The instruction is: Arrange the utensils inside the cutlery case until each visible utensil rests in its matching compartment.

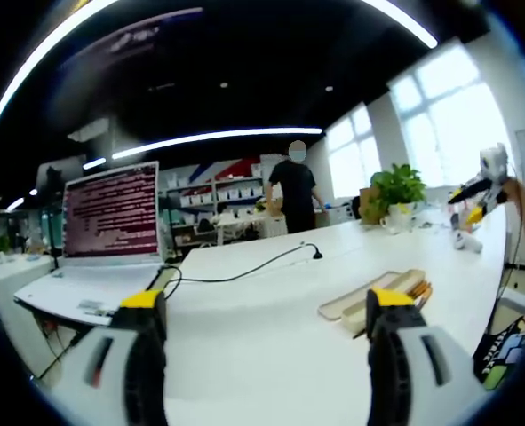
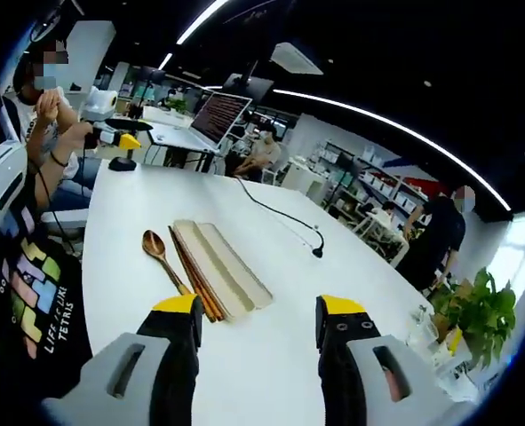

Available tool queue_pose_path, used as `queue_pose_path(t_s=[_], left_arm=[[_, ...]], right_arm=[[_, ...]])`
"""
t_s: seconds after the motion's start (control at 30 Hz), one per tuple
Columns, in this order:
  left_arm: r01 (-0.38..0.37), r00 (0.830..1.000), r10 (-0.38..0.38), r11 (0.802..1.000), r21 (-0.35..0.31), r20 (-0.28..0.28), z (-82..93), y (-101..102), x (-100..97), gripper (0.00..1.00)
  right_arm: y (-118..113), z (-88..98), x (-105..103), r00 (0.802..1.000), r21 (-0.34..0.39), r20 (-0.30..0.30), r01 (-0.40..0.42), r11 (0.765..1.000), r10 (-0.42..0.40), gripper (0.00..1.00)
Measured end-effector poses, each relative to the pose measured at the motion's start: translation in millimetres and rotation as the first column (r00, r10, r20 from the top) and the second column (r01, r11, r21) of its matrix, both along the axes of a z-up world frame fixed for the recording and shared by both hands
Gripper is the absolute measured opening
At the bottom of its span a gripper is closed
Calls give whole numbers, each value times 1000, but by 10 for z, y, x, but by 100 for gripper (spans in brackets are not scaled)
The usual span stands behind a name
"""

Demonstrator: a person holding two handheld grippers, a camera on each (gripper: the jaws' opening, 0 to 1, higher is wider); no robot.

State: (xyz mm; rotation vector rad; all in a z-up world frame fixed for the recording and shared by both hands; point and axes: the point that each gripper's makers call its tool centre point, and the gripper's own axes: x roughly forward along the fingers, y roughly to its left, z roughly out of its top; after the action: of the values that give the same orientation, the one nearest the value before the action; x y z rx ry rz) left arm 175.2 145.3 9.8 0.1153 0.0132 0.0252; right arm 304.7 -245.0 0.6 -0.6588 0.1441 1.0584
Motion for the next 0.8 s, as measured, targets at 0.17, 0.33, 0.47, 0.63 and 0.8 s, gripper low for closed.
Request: queue_pose_path(t_s=[0.17, 0.33, 0.47, 0.63, 0.8], left_arm=[[8, 1000, -8, 1000, -3, -6, -19, -19, 19, 99], [15, 1000, -15, 1000, -3, -7, -22, -44, 32, 96], [88, 996, -88, 996, -11, -19, -26, -178, 84, 88], [216, 975, -214, 976, 38, -58, -57, -414, 222, 73], [352, 909, -327, 934, 57, -258, -321, -688, 431, 66]], right_arm=[[159, -171, 38, 995, -58, -75, -63, 996, 59, 46], [263, -355, 34, 987, -119, -123, -121, 985, 107, 41], [314, -478, 49, 981, -154, -147, -147, 977, 125, 39], [341, -541, 71, 979, -176, -157, -158, 972, 131, 36], [366, -601, 58, 972, -185, -184, -183, 966, 149, 35]])
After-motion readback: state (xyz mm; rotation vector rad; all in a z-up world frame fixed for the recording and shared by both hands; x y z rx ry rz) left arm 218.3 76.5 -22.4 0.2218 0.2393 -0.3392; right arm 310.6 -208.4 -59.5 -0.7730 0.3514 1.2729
